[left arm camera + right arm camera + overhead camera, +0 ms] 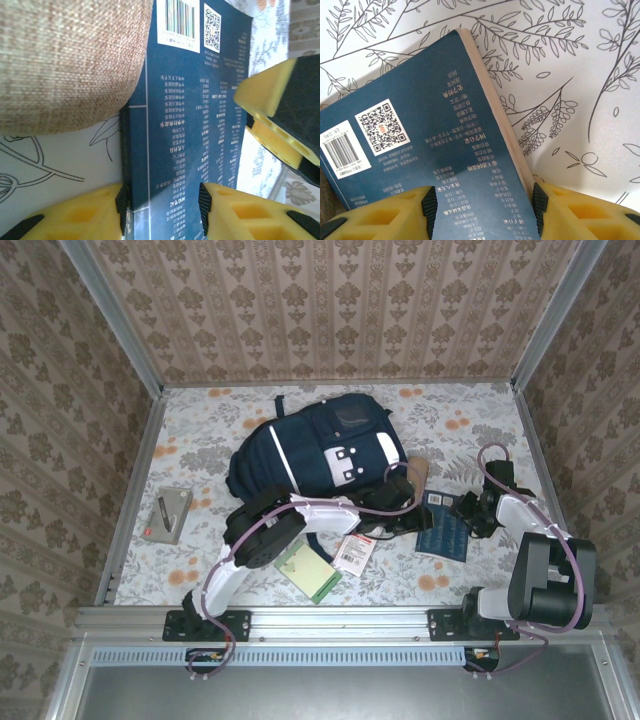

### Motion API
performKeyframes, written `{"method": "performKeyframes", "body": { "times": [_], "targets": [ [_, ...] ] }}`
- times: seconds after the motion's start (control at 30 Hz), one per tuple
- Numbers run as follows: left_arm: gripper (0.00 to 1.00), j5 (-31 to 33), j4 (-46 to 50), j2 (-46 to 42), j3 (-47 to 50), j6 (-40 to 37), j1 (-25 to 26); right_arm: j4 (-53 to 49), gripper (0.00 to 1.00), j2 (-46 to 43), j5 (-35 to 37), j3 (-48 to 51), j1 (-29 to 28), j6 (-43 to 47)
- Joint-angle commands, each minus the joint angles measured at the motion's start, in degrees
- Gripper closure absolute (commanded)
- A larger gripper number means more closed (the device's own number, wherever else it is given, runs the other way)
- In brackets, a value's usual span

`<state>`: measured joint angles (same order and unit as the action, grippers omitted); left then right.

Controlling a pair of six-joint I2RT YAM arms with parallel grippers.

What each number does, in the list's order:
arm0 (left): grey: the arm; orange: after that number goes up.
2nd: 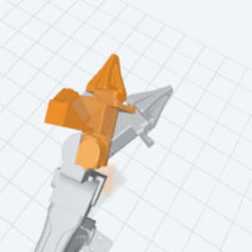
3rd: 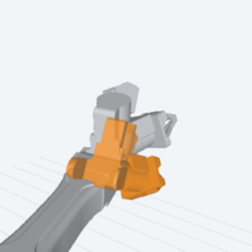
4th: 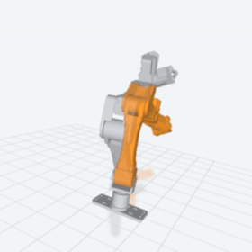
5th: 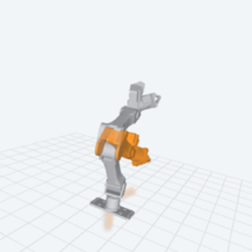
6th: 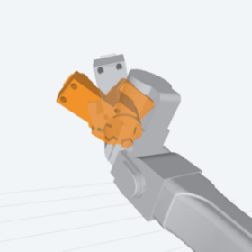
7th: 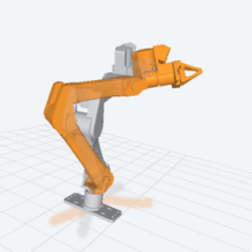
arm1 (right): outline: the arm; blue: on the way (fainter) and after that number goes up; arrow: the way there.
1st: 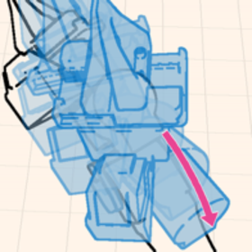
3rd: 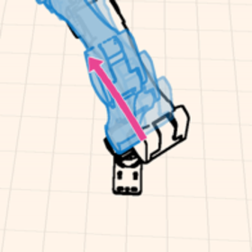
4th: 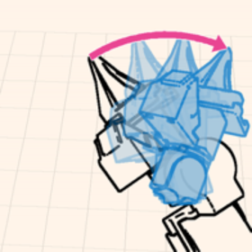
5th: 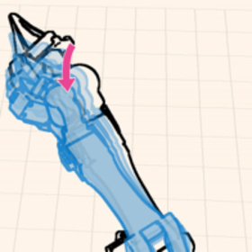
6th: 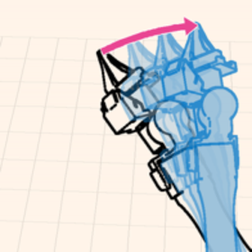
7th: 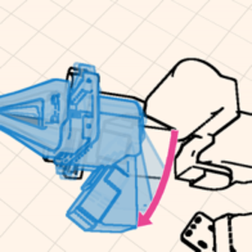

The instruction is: Pack books, pencil case, and school supplies into a backpack

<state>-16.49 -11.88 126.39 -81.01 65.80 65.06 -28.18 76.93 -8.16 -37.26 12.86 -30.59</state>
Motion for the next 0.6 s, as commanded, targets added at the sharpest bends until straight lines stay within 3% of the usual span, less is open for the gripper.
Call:
{"method": "performKeyframes", "body": {
  "times": [0.0, 0.23, 0.4, 0.57],
  "targets": [
    [0.57, -5.6, -19.7, -1.7, 2.8, 3.9, 1.4, -0.3, 0.45, -0.2, -4.5, 0.6, -0.8, -0.8],
    [0.58, -6.2, -24.5, -1.6, 4.9, 5.5, 0.5, -0.6, 0.45, -0.2, -4.2, 0.5, -0.9, -1.0],
    [0.57, -5.7, -33.4, -1.1, 7.8, 8.3, -0.2, -1.0, 0.44, -0.4, -3.7, 0.3, -0.8, -0.8],
    [0.55, -6.4, -29.2, -1.2, 6.5, 6.8, -0.6, -1.0, 0.44, -0.4, -3.6, 0.3, -0.8, -1.1]
  ]
}}
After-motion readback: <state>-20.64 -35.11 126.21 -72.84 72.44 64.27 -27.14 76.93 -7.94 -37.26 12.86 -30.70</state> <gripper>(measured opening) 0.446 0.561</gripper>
